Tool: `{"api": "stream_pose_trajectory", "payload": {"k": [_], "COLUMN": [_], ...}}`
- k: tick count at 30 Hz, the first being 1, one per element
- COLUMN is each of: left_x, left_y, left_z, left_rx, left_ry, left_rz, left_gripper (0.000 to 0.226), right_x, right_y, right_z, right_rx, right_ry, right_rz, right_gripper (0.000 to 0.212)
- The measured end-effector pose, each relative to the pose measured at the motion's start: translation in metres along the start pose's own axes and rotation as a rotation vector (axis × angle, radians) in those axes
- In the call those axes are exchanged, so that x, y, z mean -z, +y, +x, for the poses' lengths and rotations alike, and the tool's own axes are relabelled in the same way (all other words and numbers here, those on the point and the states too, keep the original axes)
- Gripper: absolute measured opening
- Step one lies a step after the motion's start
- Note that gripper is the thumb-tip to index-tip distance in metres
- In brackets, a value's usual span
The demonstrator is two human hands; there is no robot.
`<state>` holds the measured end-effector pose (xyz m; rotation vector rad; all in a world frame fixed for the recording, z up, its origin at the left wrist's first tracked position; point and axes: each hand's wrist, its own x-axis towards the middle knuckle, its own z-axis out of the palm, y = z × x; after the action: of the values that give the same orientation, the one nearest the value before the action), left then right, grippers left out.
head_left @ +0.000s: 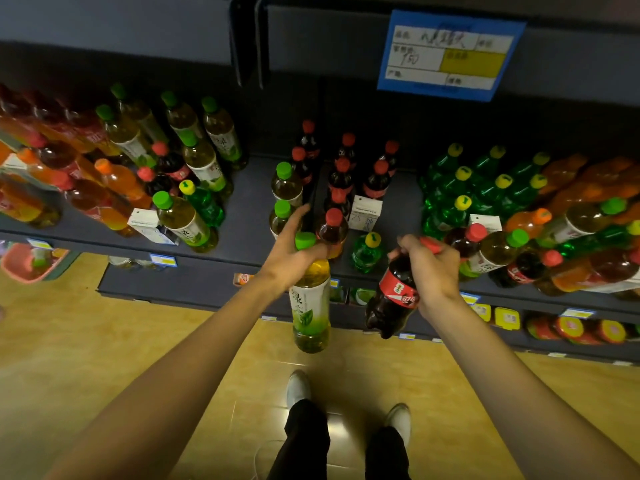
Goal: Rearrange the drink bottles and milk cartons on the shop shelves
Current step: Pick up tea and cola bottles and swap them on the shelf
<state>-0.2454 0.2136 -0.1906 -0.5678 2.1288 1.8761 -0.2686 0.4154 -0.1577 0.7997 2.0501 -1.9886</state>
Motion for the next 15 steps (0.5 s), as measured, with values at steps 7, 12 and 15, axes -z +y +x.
{"api": "stream_pose_trajectory", "payload": {"k": [7, 12, 15], "left_x": [-0.03, -0.037, -0.04], "left_y": [0.013, 0.016, 0.017], "left_z": [0.037, 0.05, 0.05], "left_rx": [0.102, 0.138, 0.174], "left_ry": [-0.115, -0.077, -0.045], "left_rz": [0.052, 0.054, -0.017], "left_gripper": [0.096, 0.081, 0.07], "right_x": [0.024, 0.042, 0.044], "right_y": [0.004, 0.002, 0.002], "right_z": [0.006, 0.007, 0.006], "right_rx": [-0.026, 0.0, 0.038], "right_ry": [0.05, 0.091, 0.109], "right_rz": [0.023, 0.016, 0.018], "right_gripper": [0.036, 0.025, 0.028]}}
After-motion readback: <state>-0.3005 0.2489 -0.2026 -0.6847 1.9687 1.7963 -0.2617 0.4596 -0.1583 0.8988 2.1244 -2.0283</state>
